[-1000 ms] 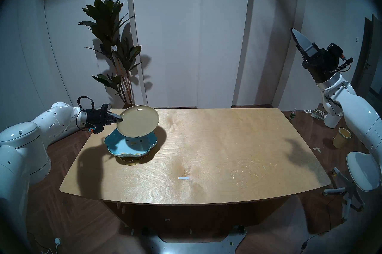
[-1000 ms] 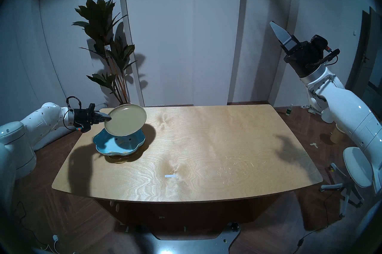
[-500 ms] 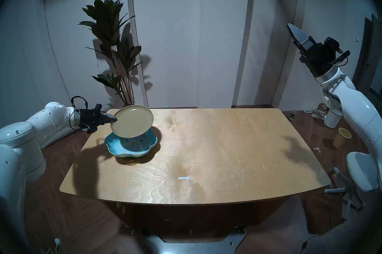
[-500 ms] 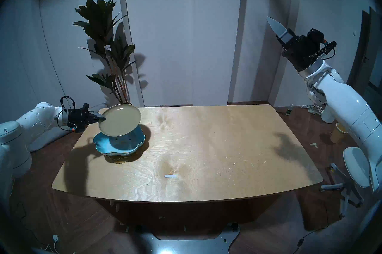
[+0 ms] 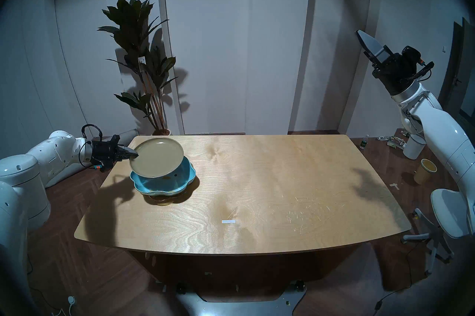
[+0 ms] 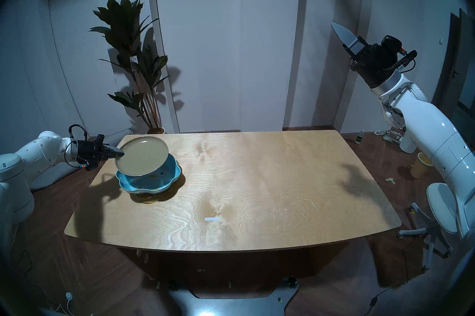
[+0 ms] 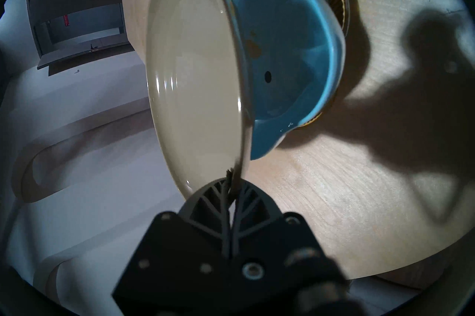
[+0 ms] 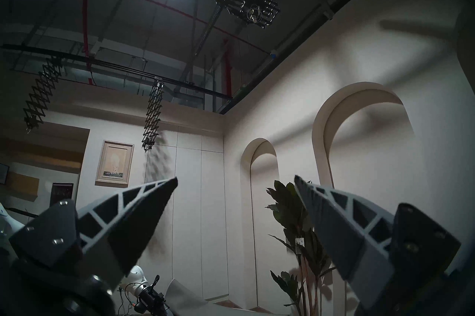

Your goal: Stack the plates into one stack

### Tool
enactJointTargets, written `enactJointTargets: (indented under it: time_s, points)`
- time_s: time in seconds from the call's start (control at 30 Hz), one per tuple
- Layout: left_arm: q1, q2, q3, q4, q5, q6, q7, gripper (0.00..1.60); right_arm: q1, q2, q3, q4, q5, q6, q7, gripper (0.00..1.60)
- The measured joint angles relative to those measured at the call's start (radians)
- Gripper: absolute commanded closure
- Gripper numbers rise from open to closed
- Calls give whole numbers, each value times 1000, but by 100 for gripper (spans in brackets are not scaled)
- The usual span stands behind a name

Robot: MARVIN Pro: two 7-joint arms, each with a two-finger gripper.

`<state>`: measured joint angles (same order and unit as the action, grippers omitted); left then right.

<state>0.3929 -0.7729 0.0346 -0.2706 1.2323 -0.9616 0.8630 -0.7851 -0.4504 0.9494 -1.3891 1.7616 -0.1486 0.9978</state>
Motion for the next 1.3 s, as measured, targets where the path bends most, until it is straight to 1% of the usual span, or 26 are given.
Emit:
enactJointTargets:
  time_s: [0.6, 0.9, 1.3]
  points:
    - [21, 5, 36, -8, -7, 0, 0, 160, 11, 1, 2, 18, 0, 40, 62, 0]
    - [42, 9, 34, -9, -25, 0, 1, 160, 18, -2, 0, 28, -3, 54, 85, 0]
    - [55, 22, 45, -54, -27, 0, 0, 160, 18, -1, 0, 25, -4, 56, 101, 0]
